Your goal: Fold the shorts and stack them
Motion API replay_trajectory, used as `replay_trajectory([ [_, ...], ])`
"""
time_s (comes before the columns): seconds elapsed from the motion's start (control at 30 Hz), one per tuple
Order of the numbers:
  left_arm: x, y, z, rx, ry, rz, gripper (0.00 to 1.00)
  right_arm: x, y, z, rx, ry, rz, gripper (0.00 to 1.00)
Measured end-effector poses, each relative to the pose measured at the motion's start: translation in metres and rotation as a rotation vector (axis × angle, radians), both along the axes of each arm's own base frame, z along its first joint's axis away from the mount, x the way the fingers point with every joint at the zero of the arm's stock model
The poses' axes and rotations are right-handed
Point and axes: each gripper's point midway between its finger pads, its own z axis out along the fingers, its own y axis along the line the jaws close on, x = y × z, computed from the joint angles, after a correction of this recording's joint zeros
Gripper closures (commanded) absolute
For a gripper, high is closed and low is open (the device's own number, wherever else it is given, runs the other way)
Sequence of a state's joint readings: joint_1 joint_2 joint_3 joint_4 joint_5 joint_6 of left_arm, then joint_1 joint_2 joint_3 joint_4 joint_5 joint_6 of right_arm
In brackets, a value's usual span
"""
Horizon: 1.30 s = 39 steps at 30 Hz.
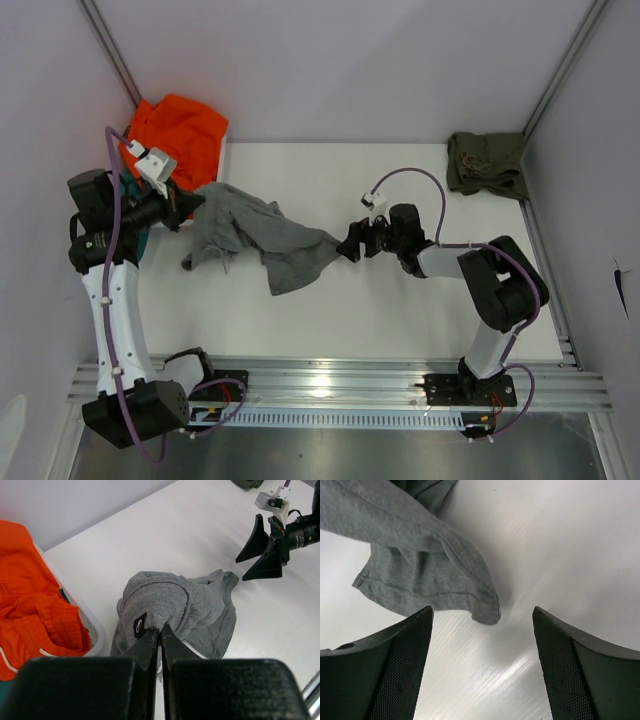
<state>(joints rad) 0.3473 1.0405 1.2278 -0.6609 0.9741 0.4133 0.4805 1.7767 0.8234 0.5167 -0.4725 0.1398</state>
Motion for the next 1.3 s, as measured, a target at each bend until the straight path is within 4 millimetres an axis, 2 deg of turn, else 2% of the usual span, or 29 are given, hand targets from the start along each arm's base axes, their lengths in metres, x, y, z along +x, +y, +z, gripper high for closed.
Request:
replay_trajectory([
  [0.2,-0.001,0.003,0.006,0.001,-0.013,0.002,0.99,-0.004,0.005,0.004,0.03,-0.021,0.047,0.27],
  [0.33,-0.002,0.004,0.009,-0.001,-0.017,0.002,0.99,-0.006,0.011,-0.004,0.035,-0.009,0.077,0.32],
  [0.47,-0.002,0.006,0.012,0.004,-0.024,0.005,0.99,-0.002,0.019,-0.015,0.018,0.007,0.096,0.27],
  [0.73,-0.005,0.006,0.013,0.009,-0.026,-0.005,0.99,0.013,0.028,-0.023,0.014,0.004,0.106,0.27],
  [0.8,-0.006,0.005,0.012,0.008,-0.025,-0.012,0.99,0.018,0.032,-0.023,0.014,-0.001,0.113,0.31],
  [1.0,-0.006,0.007,0.012,0.016,-0.029,-0.011,1.0,0.03,0.041,-0.027,0.015,0.001,0.138,0.55],
  [1.03,-0.006,0.007,0.012,0.016,-0.029,-0.011,1.0,0.029,0.041,-0.028,0.015,0.005,0.141,0.62],
  [1.17,-0.006,0.008,0.012,0.015,-0.028,-0.008,0.99,0.026,0.04,-0.033,-0.001,0.026,0.144,0.61],
  [1.27,-0.006,0.008,0.012,0.012,-0.029,-0.009,1.0,0.022,0.038,-0.038,-0.02,0.037,0.152,0.87],
  [1.3,-0.006,0.008,0.012,0.012,-0.029,-0.008,0.99,0.021,0.038,-0.04,-0.024,0.043,0.154,1.0],
])
